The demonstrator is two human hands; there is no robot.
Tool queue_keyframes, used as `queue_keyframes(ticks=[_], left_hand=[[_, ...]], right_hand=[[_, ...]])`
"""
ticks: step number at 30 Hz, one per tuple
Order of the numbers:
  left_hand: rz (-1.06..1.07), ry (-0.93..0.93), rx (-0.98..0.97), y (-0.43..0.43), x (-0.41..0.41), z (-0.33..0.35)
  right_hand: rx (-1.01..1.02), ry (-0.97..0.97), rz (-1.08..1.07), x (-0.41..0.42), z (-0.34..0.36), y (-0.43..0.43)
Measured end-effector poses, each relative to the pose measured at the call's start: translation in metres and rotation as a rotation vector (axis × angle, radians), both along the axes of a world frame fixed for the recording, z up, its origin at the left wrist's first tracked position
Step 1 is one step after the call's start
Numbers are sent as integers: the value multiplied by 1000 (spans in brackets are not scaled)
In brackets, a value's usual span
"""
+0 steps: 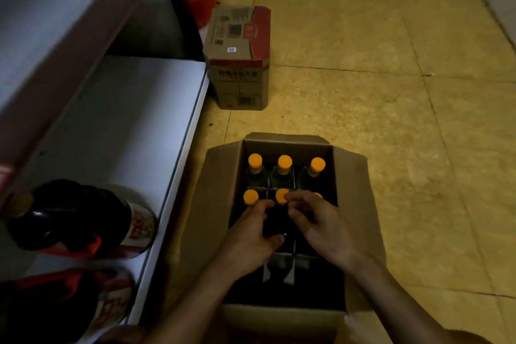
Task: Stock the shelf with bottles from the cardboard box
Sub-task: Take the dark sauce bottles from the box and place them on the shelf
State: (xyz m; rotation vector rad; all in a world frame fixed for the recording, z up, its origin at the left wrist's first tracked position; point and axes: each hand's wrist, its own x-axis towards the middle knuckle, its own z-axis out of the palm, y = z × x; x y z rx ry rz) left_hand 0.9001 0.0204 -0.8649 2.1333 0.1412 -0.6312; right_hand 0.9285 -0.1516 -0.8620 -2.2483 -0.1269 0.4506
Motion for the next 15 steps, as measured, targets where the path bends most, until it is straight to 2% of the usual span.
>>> queue_keyframes(ticks=[4, 10, 15], left_hand=[[-13, -19, -72, -2, 6, -23], [20, 74, -185, 2, 13, -22], [-130, 48, -65, 10, 14, -25]], right_hand=[[-97, -96, 171, 15, 1, 3], [-150, -94, 233, 13, 6, 0], [-274, -126, 425, 4, 1, -1]])
